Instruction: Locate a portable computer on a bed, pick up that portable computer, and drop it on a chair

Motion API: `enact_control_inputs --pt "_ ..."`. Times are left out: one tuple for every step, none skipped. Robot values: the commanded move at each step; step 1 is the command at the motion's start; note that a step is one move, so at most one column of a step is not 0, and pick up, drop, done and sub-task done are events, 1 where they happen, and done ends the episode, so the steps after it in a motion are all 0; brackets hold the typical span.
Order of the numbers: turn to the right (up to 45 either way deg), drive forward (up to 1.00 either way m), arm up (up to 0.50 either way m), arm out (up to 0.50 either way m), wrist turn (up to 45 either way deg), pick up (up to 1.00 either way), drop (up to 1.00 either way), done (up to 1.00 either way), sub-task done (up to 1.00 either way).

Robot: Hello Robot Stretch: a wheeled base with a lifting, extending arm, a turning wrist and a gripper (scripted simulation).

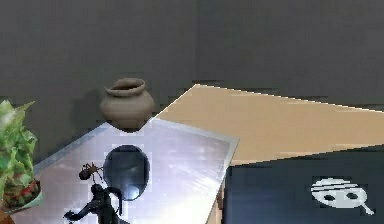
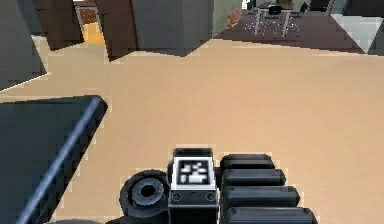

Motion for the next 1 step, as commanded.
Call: enact_control_inputs --pt "0.0 0.00 -0.38 0.00 0.0 0.00 0.00 0.00 0.00"
